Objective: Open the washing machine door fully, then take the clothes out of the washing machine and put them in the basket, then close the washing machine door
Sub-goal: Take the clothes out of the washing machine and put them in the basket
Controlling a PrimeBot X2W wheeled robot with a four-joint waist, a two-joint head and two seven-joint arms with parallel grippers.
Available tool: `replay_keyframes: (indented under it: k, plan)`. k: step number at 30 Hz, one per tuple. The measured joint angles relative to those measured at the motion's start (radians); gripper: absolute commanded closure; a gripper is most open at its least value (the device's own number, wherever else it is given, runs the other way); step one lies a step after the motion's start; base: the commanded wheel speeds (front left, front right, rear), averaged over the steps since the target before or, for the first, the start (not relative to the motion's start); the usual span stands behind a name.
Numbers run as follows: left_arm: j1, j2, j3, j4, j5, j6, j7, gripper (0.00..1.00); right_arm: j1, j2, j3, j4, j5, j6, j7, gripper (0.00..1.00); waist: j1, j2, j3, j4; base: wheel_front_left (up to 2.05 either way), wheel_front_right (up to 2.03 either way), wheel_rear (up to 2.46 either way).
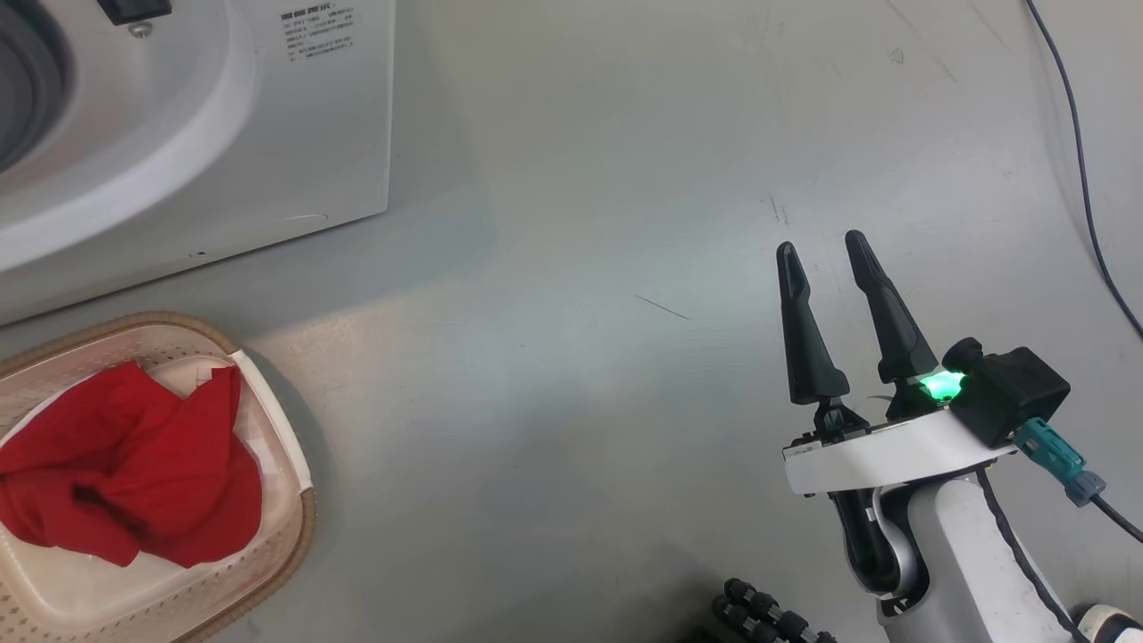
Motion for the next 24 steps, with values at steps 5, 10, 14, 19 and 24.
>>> replay_keyframes:
  k: [5,10,14,19,24]
  plan:
    - [-0.022,-0.007,0.010,0.033,-0.008,0.006,-0.001,0.09,-0.001,0.000,0.000,0.001,0.000,-0.004,0.000,0.00,-0.0001,0.0000,0.001,0.001,0.00,0.00,0.00]
    - [-0.032,-0.044,-0.006,0.068,-0.009,0.007,-0.016,1.00,-0.005,0.000,-0.007,0.007,-0.011,-0.005,0.000,0.00,0.0000,0.0000,-0.010,0.010,0.00,0.00,0.00]
    - [-0.034,-0.050,-0.016,0.091,-0.007,0.015,-0.037,1.00,-0.005,0.000,-0.009,0.013,-0.020,-0.004,0.000,0.00,0.0000,0.0000,-0.025,0.022,0.00,0.00,0.00]
    - [-0.051,-0.058,-0.023,0.110,-0.007,0.015,-0.060,1.00,-0.005,0.000,-0.017,0.019,-0.029,-0.004,0.000,0.00,0.0000,0.0000,-0.044,0.041,0.00,0.00,0.00]
    - [-0.067,-0.066,-0.025,0.124,-0.007,0.015,-0.094,1.00,-0.005,0.000,-0.026,0.024,-0.030,-0.004,0.000,0.00,0.0000,0.0000,-0.062,0.060,0.00,0.00,0.00]
